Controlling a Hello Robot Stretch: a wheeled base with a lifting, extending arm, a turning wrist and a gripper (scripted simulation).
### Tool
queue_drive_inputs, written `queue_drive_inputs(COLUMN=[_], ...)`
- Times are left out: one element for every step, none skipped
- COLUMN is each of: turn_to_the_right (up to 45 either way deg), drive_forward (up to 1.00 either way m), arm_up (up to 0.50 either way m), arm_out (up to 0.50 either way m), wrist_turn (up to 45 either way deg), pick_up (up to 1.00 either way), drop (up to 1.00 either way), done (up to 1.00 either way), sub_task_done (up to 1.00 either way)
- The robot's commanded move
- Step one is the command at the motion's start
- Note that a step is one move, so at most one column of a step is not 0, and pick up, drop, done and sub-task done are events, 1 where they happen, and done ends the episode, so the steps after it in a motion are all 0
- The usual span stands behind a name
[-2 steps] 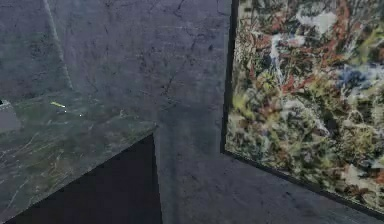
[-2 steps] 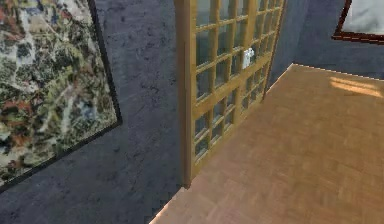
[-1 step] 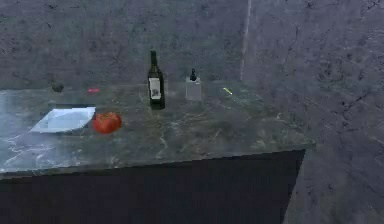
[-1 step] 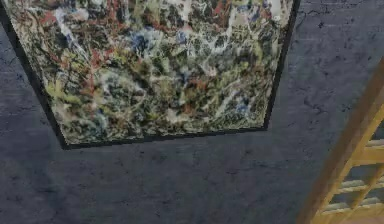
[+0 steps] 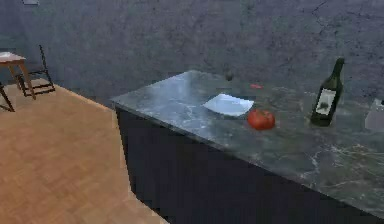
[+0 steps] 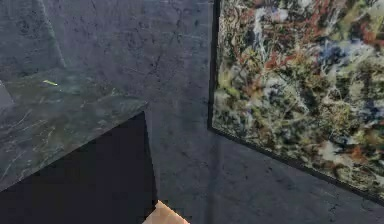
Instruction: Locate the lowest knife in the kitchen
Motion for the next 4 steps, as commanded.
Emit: queue_drive_inputs(turn_to_the_right=[-45.0,-12.0,0.0,-3.0], drive_forward=[0.00,0.00,1.00,0.00], arm_up=[0.00,0.00,0.00,0.00], arm_out=[0.00,0.00,0.00,0.00], wrist_turn=[0.0,0.0,0.0,0.0], pick_up=[0.00,0.00,0.00,0.00], drop=[0.00,0.00,0.00,0.00], done=[0.00,0.00,0.00,0.00], sub_task_done=[0.00,0.00,0.00,0.00])
